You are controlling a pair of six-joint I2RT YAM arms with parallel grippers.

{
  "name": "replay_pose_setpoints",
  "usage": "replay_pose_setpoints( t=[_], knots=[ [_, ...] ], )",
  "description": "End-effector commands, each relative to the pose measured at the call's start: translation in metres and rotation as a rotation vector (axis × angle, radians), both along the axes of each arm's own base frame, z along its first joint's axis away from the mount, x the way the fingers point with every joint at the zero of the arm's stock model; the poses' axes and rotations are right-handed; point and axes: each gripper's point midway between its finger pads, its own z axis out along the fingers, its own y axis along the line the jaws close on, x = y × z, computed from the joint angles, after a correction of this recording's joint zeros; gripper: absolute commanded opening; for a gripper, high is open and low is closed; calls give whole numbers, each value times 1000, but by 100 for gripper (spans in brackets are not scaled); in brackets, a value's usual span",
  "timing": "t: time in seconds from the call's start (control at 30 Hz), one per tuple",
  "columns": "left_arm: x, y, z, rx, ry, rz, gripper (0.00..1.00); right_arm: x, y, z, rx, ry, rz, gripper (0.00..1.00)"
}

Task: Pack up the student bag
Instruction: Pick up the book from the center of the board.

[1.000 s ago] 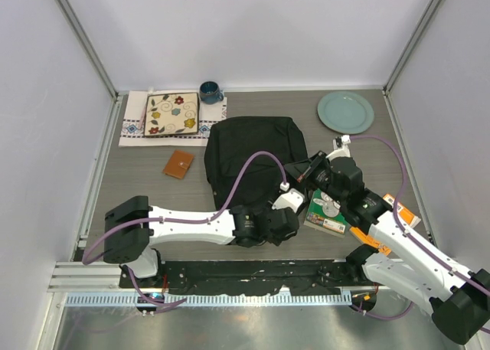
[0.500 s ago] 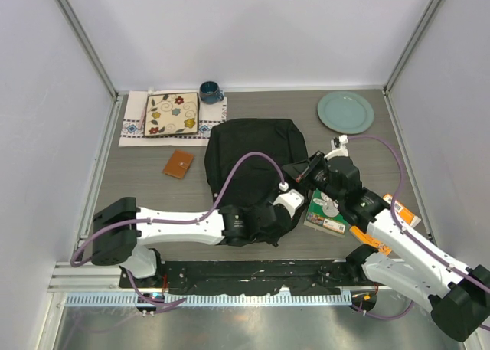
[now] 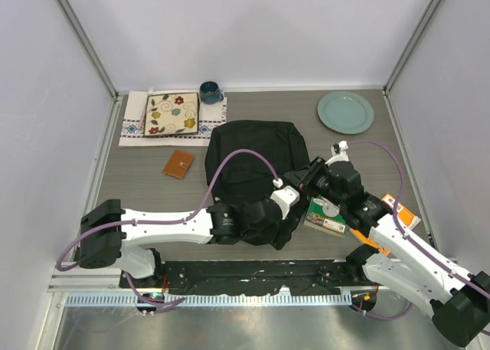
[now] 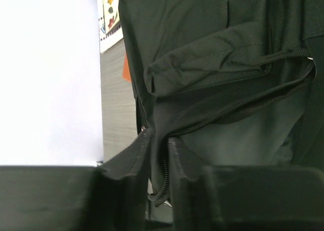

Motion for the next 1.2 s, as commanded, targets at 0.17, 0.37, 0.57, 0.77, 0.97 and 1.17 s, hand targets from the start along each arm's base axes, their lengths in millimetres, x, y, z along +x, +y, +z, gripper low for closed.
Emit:
replay_pose_setpoints(
  t=[0.17,0.37,0.57,0.77,0.97,1.17],
  knots=[
    [-4,13,149,-303,-93,-32,82,-29,-34,24,-51,-70,-32,74],
    [23,28,197,-335,-246,66,98,-32,-104,39,-150,-102,-341,77],
    [73,-12,185,-269,-191,134,99,-27,-156,-1,-459,51,-558,86],
    [120,-72,148,-268,45,85,94,-23,-183,-30,-577,186,-646,90],
    [136,-107,115,-247,184,78,90,-30,-222,-72,-538,387,-662,94],
    [135,-132,86,-242,278,44,89,-30,-229,-93,-365,486,-604,94]
  ],
)
